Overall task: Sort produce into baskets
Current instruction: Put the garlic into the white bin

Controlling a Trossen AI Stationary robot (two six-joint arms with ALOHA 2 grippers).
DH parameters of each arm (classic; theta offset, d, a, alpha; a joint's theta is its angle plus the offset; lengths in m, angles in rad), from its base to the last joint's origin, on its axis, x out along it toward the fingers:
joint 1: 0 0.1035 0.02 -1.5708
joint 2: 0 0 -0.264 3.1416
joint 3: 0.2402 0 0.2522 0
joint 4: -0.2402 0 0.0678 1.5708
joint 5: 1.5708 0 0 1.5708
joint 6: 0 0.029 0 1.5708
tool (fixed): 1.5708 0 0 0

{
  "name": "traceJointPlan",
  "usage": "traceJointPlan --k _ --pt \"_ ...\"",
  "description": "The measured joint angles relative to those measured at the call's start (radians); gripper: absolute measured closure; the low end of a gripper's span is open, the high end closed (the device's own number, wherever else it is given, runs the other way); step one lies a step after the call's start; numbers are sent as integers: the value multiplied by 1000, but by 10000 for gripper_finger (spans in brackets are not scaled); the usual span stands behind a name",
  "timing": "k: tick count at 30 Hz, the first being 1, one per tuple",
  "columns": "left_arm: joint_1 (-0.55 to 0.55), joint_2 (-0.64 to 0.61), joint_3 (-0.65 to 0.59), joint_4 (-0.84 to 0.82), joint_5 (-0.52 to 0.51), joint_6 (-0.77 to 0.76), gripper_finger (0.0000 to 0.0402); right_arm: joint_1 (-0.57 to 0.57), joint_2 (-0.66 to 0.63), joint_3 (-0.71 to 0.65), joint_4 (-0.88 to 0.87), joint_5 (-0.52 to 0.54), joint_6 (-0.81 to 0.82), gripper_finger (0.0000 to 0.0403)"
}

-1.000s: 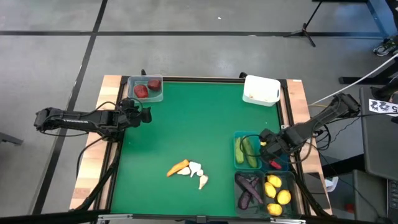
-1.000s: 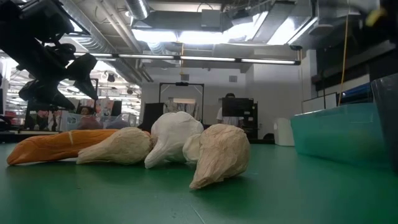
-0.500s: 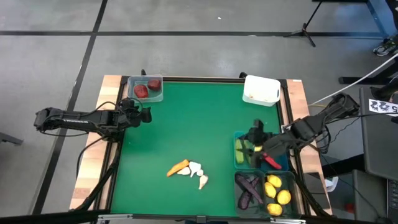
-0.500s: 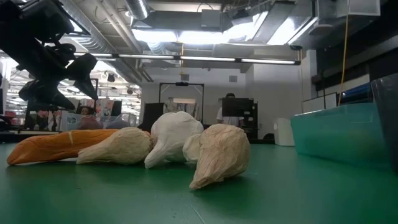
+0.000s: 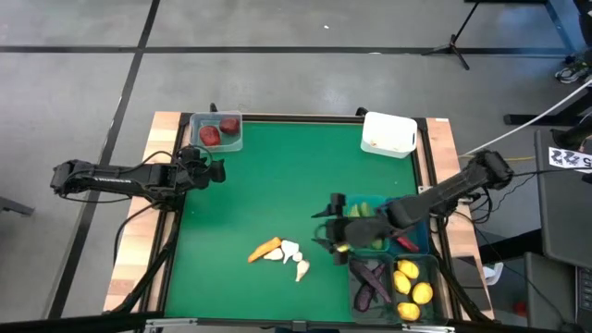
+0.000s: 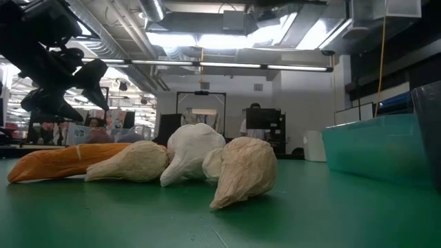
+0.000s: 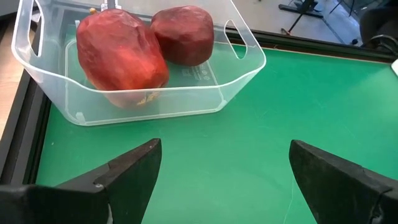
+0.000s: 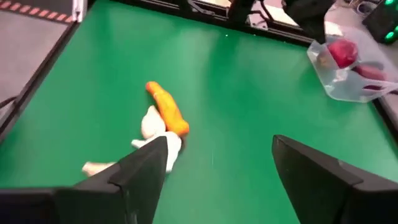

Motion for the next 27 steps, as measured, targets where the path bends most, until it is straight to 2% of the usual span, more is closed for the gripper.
traceJointPlan --k 6,8,18,27 --pt "0 0 0 0 0 -10 57 -88 99 0 125 -188 38 109" --pt "0 0 0 0 0 -10 57 -105 124 0 138 -219 38 109" --pt "0 0 0 0 0 -25 57 -124 252 0 270 -276 58 109" --pt "0 0 0 0 0 -34 57 -124 370 0 355 -277 55 109"
